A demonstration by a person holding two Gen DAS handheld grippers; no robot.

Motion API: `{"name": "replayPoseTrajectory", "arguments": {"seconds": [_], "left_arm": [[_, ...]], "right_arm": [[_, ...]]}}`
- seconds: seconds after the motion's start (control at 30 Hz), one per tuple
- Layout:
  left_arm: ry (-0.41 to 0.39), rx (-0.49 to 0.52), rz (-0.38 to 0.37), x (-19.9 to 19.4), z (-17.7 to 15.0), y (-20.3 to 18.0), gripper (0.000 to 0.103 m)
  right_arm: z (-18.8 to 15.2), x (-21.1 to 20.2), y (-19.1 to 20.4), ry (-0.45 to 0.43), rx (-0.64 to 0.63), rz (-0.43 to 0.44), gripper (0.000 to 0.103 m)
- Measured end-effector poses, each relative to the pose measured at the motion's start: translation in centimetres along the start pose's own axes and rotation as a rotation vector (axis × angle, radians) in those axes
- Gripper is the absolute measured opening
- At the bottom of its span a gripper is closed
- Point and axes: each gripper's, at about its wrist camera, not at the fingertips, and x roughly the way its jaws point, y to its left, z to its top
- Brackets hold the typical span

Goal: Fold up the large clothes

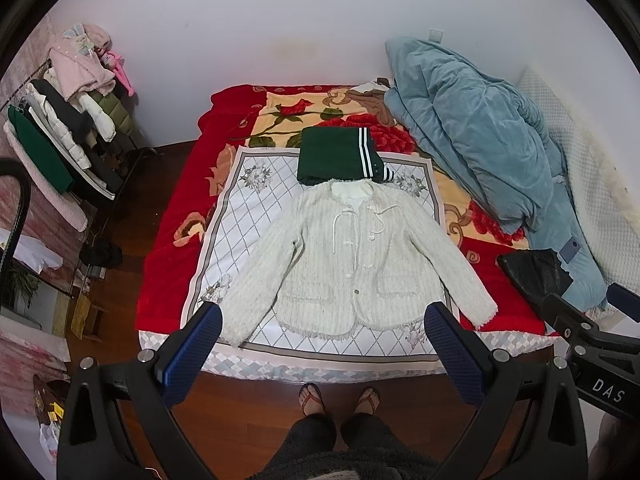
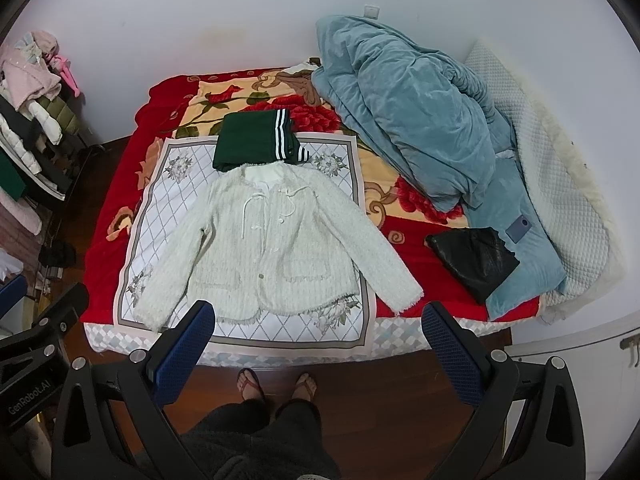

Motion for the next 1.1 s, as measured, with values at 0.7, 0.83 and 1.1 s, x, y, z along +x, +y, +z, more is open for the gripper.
{"name": "replayPoseTrajectory", "arguments": {"seconds": [0.7, 0.83, 1.1], "left_arm": [[0.0, 0.003, -0.004, 0.2, -0.1, 0.1, 0.103], [-0.038, 0.01, 0.01, 0.0, -0.3, -1.4, 0.103], [-0.12, 0.058, 0.125, 7.8, 1.7, -4.7, 0.103]], "right_arm": [[-0.4, -0.5, -0.2, 0.0, 0.005, 0.001, 0.103], [-0.6, -0.5, -0.7, 0.001, 0.044, 0.002, 0.103], [-2.1, 9.6, -6.7, 0.089, 0.385, 0.061, 0.103]]}}
